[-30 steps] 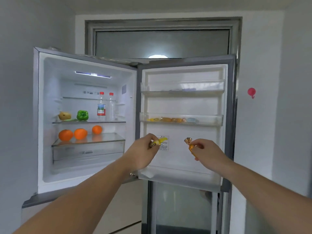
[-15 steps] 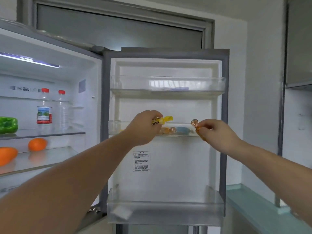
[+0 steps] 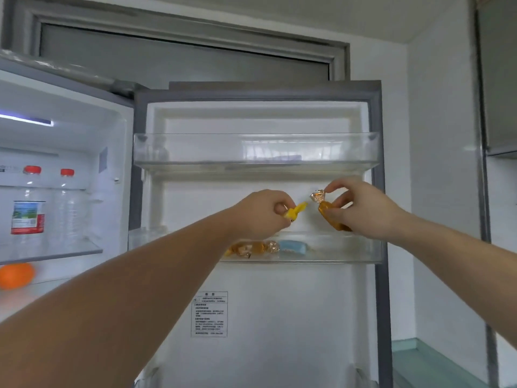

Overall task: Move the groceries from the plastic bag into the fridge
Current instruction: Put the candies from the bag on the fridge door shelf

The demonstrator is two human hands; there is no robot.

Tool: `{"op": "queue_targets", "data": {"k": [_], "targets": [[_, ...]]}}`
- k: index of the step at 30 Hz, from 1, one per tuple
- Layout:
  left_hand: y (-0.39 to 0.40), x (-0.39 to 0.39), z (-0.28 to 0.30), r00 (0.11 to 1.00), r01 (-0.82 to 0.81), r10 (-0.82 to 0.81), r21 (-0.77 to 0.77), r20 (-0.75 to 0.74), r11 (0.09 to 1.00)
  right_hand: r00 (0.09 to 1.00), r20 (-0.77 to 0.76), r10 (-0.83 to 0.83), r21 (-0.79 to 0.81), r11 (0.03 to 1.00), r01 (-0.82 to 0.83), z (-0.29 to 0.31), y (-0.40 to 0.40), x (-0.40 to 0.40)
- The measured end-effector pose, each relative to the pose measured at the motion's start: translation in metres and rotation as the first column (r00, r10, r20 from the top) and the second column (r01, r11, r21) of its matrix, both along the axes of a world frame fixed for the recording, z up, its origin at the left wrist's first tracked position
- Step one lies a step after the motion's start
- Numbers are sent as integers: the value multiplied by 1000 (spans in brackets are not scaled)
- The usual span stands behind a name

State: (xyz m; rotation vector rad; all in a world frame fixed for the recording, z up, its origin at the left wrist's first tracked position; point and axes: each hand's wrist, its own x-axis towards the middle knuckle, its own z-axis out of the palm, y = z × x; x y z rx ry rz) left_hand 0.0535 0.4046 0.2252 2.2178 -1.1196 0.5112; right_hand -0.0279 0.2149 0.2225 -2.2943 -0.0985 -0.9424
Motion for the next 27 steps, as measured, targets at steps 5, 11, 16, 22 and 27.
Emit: {"op": "queue_targets", "data": {"k": [5,11,16,22,27], "targets": [[-26,18,7,990,127,-120,104,-74,986,981,-189,-45,-38,999,39,6,-8,18],[-49,37,8,973,228,-221,113,-72,967,928,-362,-84,-41,996,74,7,-9,35],[-61,44,7,962,254,-241,92,-128,963,931,-328,-162,-35,987,160,4,-8,38],[-61,48,1,955,225,-180,183,-234,957,891,-379,-252,-107,968,228,4,-3,38],[-60,37,2,967,136,-75,241,-243,961,882,-353,-312,-141,950,279,4,-3,38]]}}
